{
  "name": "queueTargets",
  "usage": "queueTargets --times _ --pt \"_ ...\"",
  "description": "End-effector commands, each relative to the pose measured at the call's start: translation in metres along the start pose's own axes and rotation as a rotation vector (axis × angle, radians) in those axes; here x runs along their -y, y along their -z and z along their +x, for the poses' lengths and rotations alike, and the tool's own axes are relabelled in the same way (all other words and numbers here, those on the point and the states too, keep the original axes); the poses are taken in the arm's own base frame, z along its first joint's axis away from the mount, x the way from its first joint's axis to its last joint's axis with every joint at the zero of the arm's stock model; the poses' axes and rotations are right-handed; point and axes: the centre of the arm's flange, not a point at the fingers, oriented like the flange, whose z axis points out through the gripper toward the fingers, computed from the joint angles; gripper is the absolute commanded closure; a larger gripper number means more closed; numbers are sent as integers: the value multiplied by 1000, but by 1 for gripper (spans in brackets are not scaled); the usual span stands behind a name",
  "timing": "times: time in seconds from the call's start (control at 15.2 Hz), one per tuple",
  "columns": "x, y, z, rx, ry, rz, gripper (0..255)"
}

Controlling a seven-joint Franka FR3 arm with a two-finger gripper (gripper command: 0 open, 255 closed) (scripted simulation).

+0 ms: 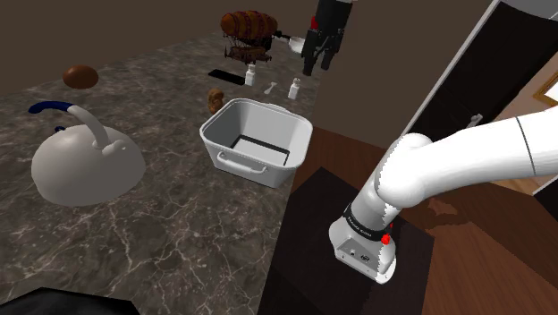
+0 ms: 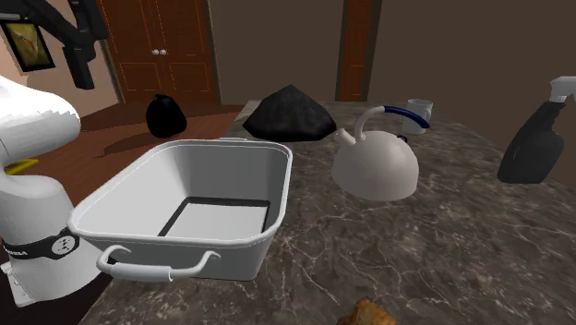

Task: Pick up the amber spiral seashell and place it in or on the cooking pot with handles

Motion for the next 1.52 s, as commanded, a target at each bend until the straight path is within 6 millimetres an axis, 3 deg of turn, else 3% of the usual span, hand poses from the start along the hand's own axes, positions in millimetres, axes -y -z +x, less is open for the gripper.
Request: queueTargets --times 0.0,1.45 --pt "0 0 0 0 0 0 0" --pt "69 -127 259 27 -5 -81 0"
